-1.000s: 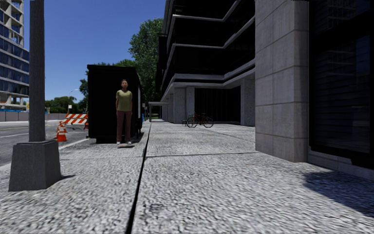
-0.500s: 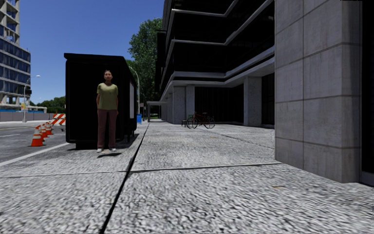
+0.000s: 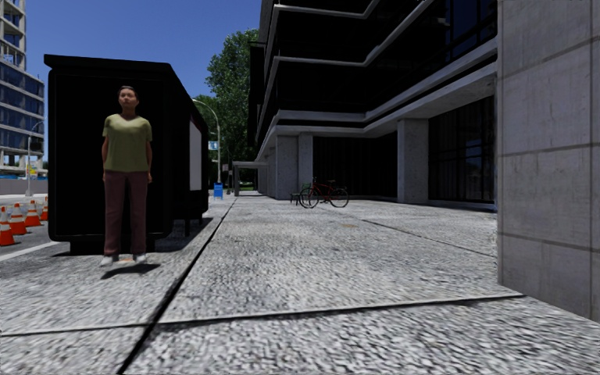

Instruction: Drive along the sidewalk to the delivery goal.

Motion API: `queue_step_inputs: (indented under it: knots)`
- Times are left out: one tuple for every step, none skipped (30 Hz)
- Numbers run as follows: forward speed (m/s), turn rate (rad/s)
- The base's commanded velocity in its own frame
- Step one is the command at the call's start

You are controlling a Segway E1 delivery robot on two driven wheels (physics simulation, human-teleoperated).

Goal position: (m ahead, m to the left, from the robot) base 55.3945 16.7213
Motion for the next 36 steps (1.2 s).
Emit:
queue_step_inputs:
  knots:
    - [2.00,0.00]
    - [2.00,0.00]
    - [2.00,0.00]
    - [2.00,0.00]
    - [2.00,0.00]
    - [2.00,0.00]
    - [2.00,0.00]
    - [2.00,0.00]
    - [2.00,0.00]
    - [2.00,0.00]
    - [2.00,0.00]
    - [2.00,0.00]
    - [2.00,-0.07]
    - [2.00,-0.27]
    - [2.00,-0.42]
    - [2.00,-0.42]
    - [2.00,-0.48]
    - [2.00,-0.49]
    - [2.00,-0.49]
    - [2.00,-0.50]
    - [2.00,-0.44]
    - [2.00,0.00]
    - [2.00,0.00]
    - [2.00,0.00]
    - [2.00,0.00]
    - [2.00,0.00]
    - [2.00,0.00]
    - [2.00,0.00]
    - [2.00,0.00]
    - [2.00,0.00]
    - [2.00,0.00]
    - [2.00,0.00]
    - [2.00,0.00]
    - [2.00,0.00]
    - [2.00,0.00]
    - [2.00,0.00]
